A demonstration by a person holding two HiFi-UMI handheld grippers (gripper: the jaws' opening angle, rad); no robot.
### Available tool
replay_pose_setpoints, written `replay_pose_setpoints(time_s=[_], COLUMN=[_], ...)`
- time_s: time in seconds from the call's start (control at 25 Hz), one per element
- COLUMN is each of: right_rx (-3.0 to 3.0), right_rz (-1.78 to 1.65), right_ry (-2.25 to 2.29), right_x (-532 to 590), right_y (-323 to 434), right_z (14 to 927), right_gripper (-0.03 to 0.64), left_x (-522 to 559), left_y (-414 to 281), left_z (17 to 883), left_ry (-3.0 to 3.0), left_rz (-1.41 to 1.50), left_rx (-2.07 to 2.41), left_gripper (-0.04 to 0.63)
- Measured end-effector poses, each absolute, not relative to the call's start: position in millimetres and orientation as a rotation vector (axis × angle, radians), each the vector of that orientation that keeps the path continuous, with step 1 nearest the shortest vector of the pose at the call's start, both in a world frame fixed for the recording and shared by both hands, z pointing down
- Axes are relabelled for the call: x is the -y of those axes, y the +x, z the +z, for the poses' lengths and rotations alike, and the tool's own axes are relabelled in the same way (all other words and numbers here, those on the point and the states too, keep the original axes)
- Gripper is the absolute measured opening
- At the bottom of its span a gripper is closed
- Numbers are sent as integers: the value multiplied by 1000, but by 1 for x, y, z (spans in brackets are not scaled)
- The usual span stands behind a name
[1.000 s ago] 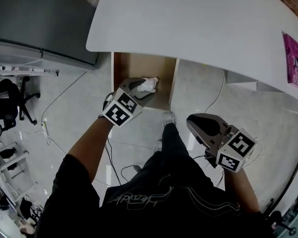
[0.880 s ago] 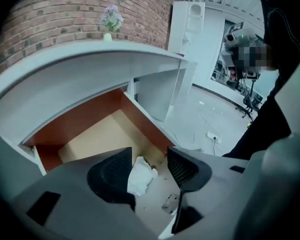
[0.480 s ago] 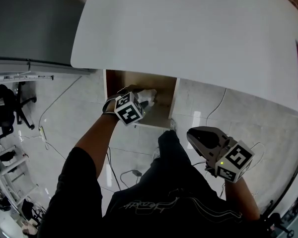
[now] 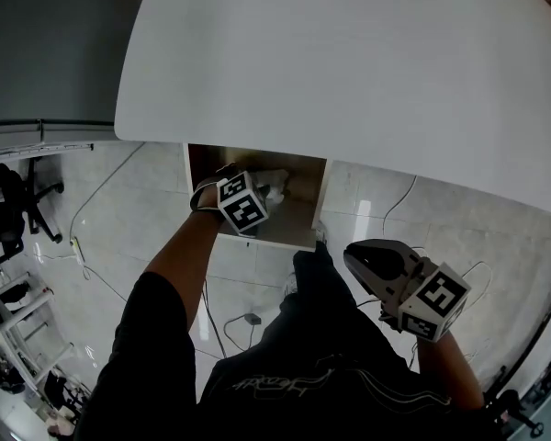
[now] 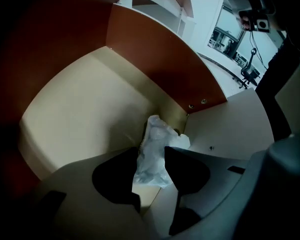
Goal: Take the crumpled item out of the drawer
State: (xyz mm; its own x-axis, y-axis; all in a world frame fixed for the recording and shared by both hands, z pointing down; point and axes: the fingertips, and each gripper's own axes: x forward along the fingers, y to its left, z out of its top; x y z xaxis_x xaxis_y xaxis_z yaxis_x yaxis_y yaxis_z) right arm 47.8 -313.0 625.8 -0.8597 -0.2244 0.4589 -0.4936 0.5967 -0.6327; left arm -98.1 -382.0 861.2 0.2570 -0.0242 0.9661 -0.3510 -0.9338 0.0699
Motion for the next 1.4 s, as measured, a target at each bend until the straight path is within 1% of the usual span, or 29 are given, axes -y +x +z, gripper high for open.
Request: replay_pose_setpoints(time_s=[0.2, 0.32, 0.44, 0.64, 0.84, 1.04, 1.4], right_rx=[2483, 2479, 2479, 2485, 2495, 2505, 2548], right_rz=[1161, 1167, 1175, 1184, 1170, 1145, 1092], right_ry=[594, 598, 597, 591, 589, 594, 609], right_x=[316, 317, 316, 315, 309, 304, 277], right_y=[50, 50, 47, 42, 37, 34, 19], right_z=[628, 629, 629, 629, 627, 613, 548], right_gripper=[55, 54, 54, 54, 55, 54, 54], left_x=[382, 380, 377, 378, 380, 386, 380], left_y=[-96, -96, -96, -97, -100, -96, -102], left_z=[864, 864, 863, 861, 852, 821, 714], left_ry=[2257, 2259, 2265, 2270, 2290, 2331, 2366], left_rz=[1729, 1713, 1724, 1724, 1711, 1687, 1494], left_rx=[344, 349, 351, 389, 452, 513, 720], left_gripper=[178, 147, 102, 73, 63, 61, 61])
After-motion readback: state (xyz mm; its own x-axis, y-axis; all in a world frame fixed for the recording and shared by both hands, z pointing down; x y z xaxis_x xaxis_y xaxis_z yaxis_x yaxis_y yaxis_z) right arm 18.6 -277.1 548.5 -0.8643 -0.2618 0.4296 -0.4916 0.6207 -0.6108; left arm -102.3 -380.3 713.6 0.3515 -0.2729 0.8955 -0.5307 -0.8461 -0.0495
